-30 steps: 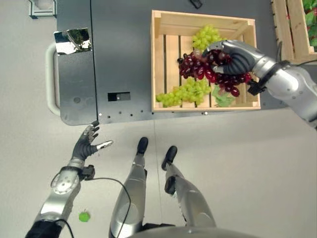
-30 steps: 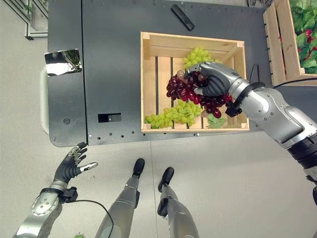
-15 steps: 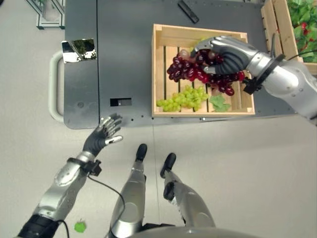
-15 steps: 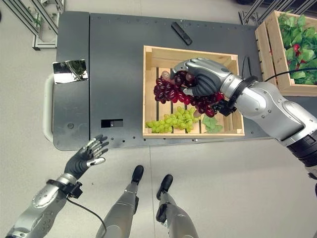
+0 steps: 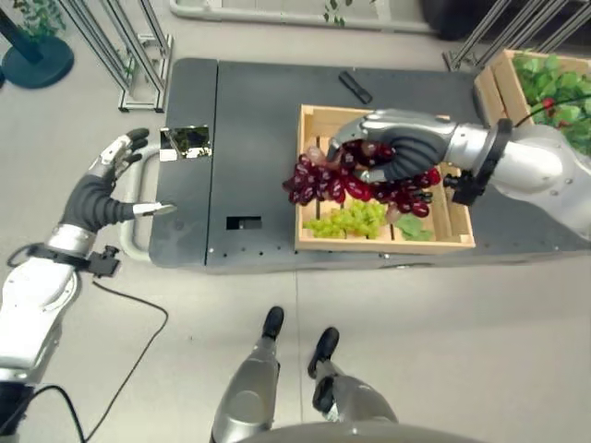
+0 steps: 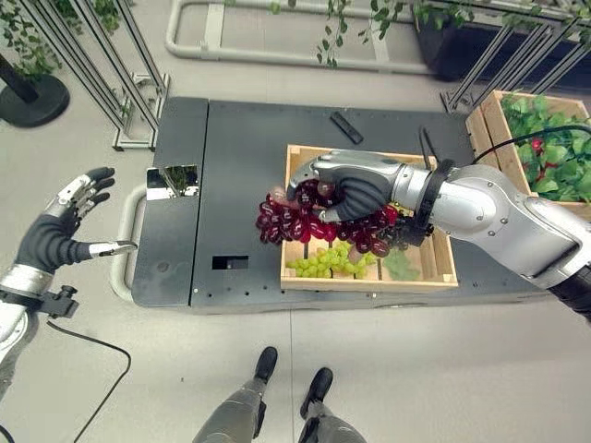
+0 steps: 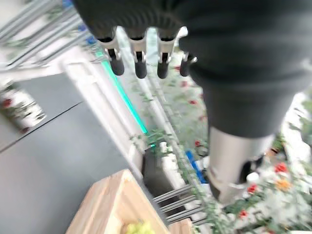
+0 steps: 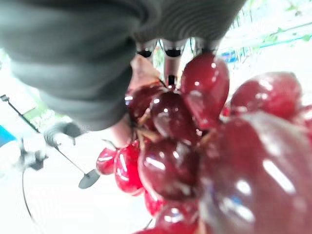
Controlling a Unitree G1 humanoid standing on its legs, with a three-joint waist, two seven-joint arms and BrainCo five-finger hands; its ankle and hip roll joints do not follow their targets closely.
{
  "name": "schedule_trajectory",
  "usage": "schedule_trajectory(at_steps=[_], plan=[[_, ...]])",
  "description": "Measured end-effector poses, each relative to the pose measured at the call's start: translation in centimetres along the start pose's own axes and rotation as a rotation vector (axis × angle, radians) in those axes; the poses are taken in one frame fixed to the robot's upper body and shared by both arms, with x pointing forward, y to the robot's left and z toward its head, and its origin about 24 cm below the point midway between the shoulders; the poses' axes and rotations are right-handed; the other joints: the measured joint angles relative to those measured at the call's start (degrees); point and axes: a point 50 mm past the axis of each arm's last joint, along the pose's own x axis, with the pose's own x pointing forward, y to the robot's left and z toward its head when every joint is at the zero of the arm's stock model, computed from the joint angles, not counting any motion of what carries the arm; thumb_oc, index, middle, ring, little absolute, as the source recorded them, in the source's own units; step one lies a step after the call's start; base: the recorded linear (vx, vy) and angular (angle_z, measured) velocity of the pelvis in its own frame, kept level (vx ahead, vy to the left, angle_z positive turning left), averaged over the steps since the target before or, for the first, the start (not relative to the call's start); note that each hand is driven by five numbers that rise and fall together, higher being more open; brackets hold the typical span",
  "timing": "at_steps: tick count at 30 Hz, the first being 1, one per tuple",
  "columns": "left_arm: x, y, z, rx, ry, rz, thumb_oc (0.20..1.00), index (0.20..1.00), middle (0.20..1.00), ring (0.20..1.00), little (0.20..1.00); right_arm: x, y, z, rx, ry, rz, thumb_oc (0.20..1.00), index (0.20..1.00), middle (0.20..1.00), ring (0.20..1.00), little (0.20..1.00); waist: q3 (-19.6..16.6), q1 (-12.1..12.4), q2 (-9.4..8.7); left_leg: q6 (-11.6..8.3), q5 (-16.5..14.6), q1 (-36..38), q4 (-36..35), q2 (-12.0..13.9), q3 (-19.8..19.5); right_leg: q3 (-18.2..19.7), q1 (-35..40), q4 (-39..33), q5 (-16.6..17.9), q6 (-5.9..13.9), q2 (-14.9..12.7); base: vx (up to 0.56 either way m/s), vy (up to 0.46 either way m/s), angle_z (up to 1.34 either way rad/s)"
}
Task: Pick up the fruits from the basket on one side to the basket on the other side
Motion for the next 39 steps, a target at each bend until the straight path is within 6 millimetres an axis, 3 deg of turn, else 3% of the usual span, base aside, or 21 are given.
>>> schedule_trajectory(at_steps=[10,18,21,26,39], plan=[[1.5,1.1,3.3,0.273,-0.088,-0.156,1.000,1.000,1.000,1.000,1.000,0.8,0.8,-0.3,0.111,0.007,0.074,0.200,0.200,0.200,0.200,0.200,-1.2,-0.3,-0.05,-0.04,0.0,0.5,-0.1,0.1,0.1,0.0,0.3,0.1,0.0,-0.07,0.1,0.00,0.000,0.00],[3.6,-1.2,4.6,0.354,-0.142,-0.389,1.000,1.000,1.000,1.000,1.000,2.9,0.4,0.5,0.094,-0.041,0.093,0.200,0.200,0.200,0.200,0.200,-1.5,-0.6,0.01,0.03,0.0,0.9,0.0,0.1,0.2,0.1,0.7,0.1,0.0,-0.07,0.1,0.00,0.000,0.00],[4.1,-2.8,4.8,0.304,-0.139,-0.528,1.000,1.000,1.000,1.000,1.000,3.6,0.5,0.5,0.107,-0.052,0.107,0.200,0.200,0.200,0.200,0.200,-1.5,-0.6,0.01,0.05,0.0,1.5,-0.1,0.1,0.7,0.3,1.2,0.3,0.0,-0.07,0.0,0.00,0.003,-0.01],[4.6,-3.9,4.2,0.196,-0.074,-0.655,1.000,1.000,1.000,1.000,1.000,4.8,1.1,0.2,0.169,-0.063,0.120,0.200,0.200,0.200,0.200,0.200,-1.6,-1.9,0.03,0.02,0.0,2.6,-0.1,0.1,0.9,0.5,2.0,0.5,-0.1,-0.07,0.0,0.00,0.001,-0.01],[6.3,-5.5,5.6,0.166,-0.108,-0.749,1.000,1.000,1.000,1.000,1.000,6.1,1.4,1.2,0.190,-0.123,0.087,0.200,0.200,0.200,0.200,0.200,-1.9,-4.1,0.57,0.08,0.1,2.4,-0.3,0.2,1.3,0.6,1.1,1.5,-0.4,-0.10,-0.3,0.00,0.002,-0.02]])
